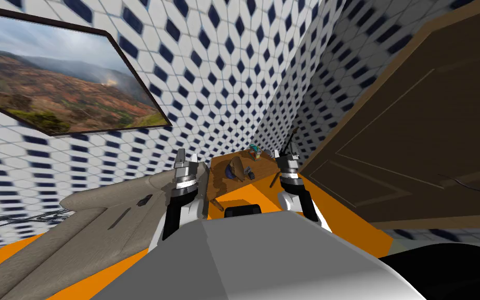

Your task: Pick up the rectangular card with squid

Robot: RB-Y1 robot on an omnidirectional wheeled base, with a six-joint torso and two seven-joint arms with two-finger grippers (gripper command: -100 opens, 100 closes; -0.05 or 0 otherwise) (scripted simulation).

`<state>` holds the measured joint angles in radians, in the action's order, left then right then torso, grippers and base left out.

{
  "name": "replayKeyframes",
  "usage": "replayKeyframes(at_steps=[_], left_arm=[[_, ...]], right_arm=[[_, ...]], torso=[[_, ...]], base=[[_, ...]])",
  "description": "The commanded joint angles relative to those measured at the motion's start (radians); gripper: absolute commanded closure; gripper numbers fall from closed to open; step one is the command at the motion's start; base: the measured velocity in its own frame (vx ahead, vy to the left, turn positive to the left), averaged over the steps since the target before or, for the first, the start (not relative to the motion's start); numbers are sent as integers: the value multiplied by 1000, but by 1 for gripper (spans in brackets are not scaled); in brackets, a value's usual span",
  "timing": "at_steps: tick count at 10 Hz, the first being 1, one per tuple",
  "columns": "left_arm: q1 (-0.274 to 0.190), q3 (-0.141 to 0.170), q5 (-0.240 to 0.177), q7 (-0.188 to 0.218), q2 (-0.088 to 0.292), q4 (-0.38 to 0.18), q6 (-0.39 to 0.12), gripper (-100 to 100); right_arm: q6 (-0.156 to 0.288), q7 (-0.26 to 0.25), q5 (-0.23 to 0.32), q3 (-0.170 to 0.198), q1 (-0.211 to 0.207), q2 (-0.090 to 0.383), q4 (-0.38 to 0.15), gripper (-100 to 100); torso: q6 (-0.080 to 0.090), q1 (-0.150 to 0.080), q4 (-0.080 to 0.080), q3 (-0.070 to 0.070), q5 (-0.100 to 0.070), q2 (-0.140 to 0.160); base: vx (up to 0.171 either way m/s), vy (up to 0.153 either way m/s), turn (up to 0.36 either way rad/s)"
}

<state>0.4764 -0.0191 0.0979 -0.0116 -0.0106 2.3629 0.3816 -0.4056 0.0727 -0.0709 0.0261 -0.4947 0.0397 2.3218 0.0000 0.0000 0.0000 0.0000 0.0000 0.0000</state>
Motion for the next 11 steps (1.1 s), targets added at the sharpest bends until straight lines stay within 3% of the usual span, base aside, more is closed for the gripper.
replayKeyframes(at_steps=[1, 4, 11], left_arm=[[0, 0, 0, 0, 0, 0, 0, 0], [0, 0, 0, 0, 0, 0, 0, 0], [0, 0, 0, 0, 0, 0, 0, 0]], right_arm=[[18, 18, -46, 2, 12, 19, -29, -100], [62, 62, -137, 8, 42, 55, -101, -100], [128, 127, -315, 16, 87, 100, -211, -100]], torso=[[0, 0, 0, 0, 0, 0], [0, -7, 0, 0, -2, -1], [0, -6, 0, -1, -1, -1]], base=[[7, -53, 241], [4, -104, 293], [-3, -67, 159]])
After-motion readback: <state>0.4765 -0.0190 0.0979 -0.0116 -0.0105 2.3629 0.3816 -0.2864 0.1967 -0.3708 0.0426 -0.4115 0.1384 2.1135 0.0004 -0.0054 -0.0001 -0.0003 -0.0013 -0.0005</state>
